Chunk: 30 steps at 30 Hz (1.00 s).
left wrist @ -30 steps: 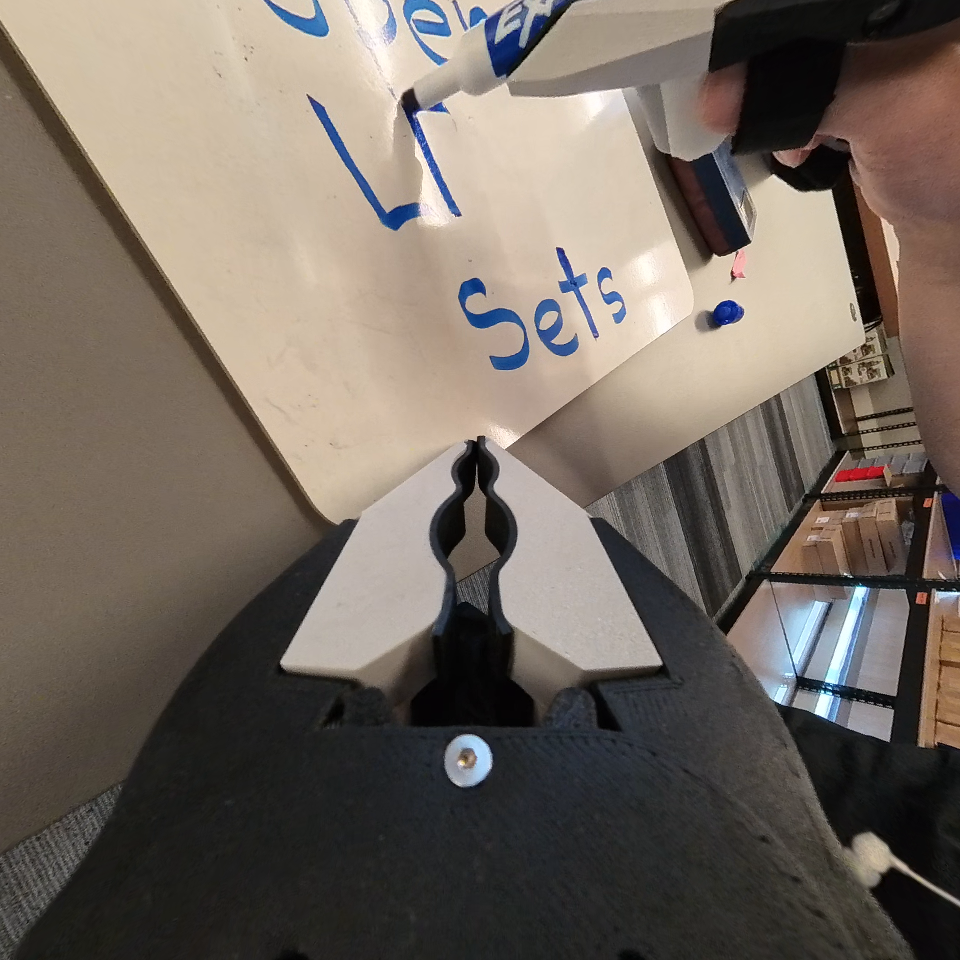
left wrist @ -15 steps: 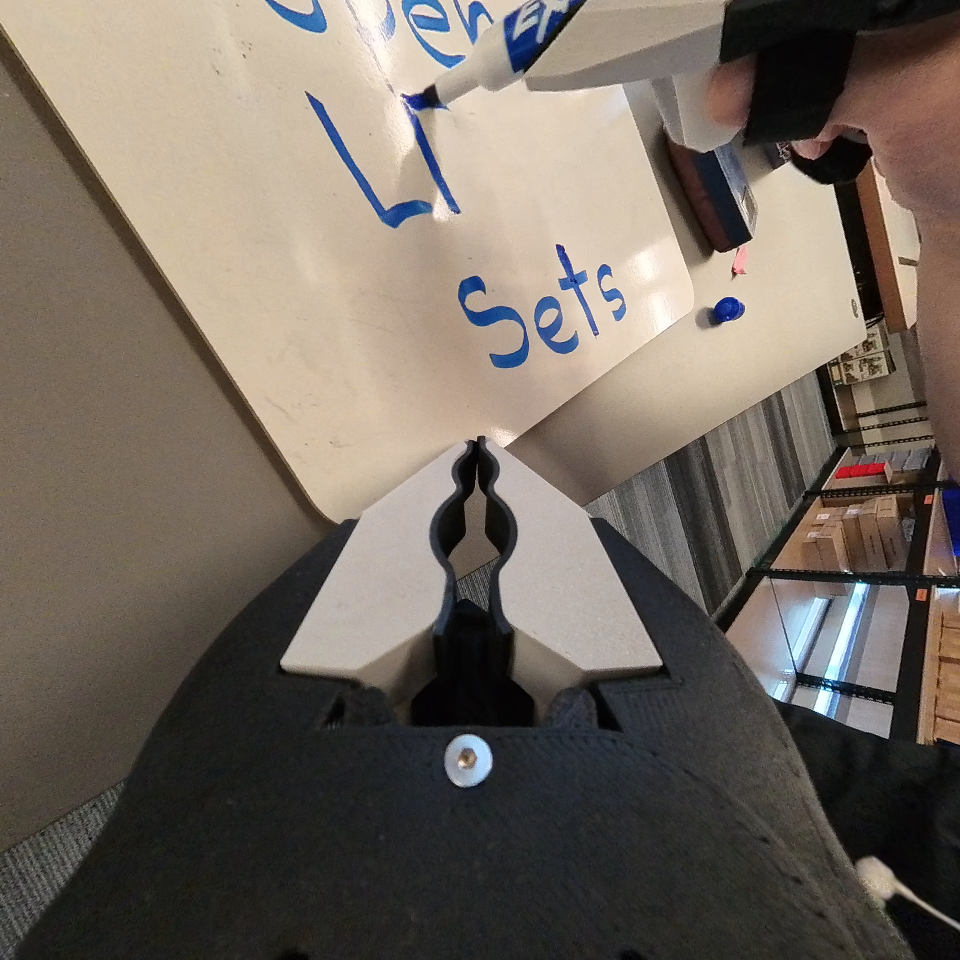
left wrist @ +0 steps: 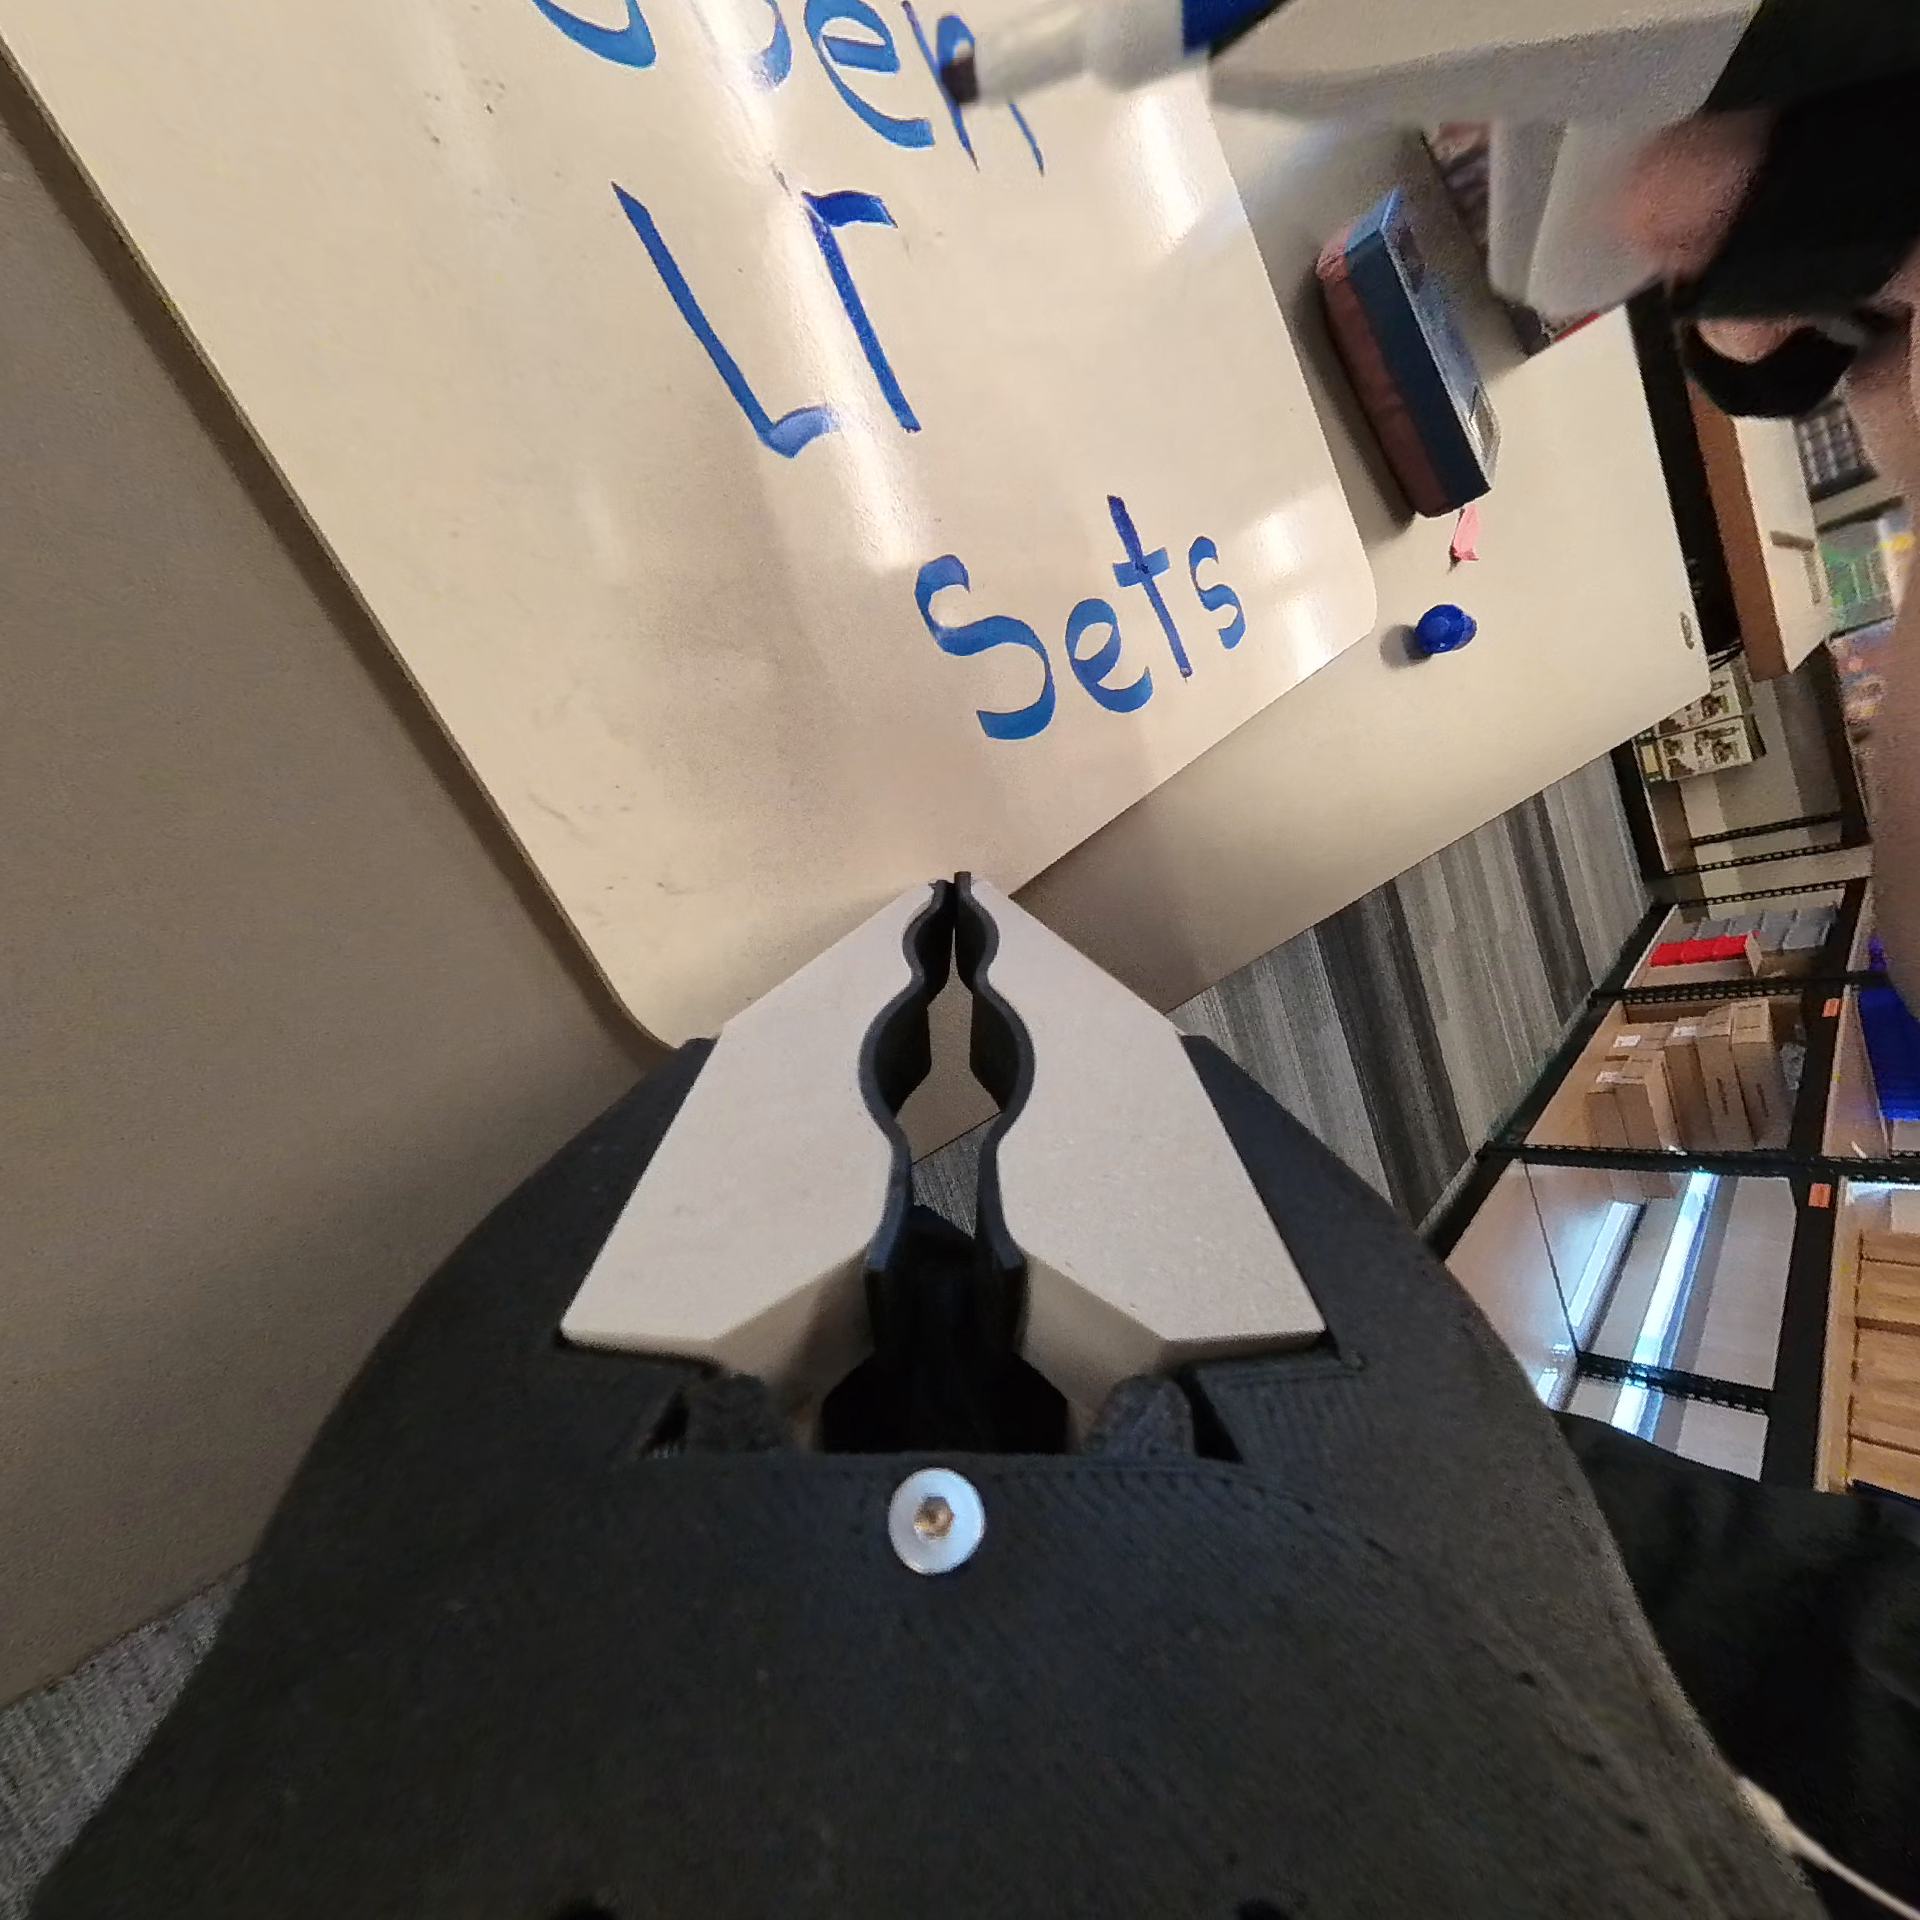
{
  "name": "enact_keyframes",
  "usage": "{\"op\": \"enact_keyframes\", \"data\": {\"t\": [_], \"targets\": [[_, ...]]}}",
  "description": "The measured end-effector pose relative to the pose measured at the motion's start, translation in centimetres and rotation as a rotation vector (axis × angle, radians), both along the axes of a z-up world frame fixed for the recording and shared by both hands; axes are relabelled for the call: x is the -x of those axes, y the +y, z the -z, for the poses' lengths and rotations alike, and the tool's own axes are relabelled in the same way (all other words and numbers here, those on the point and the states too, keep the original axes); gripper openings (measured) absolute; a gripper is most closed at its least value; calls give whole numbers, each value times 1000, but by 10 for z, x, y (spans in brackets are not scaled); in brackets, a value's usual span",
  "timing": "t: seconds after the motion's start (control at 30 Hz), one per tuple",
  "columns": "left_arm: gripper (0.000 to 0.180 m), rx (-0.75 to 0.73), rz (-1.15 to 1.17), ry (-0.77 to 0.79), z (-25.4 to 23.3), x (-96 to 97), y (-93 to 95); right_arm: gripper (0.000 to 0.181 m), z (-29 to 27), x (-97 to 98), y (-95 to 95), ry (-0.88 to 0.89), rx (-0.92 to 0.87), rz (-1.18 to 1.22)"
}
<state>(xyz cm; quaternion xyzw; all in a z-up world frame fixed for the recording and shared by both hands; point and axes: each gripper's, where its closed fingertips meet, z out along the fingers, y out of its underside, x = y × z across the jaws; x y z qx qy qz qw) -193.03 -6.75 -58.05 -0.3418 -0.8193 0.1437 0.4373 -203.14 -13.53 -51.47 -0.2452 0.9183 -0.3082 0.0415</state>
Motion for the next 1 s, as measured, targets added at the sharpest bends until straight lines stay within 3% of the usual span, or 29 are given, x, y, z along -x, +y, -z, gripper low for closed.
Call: {"op": "enact_keyframes", "data": {"t": [0.17,1.0], "targets": [[0,9,7,-11,0,1,0,17,31,-8,8,20,-81,-20],[0,-4,7,-2,0,2,-1,17,35,10,15,50,-128,15]]}}
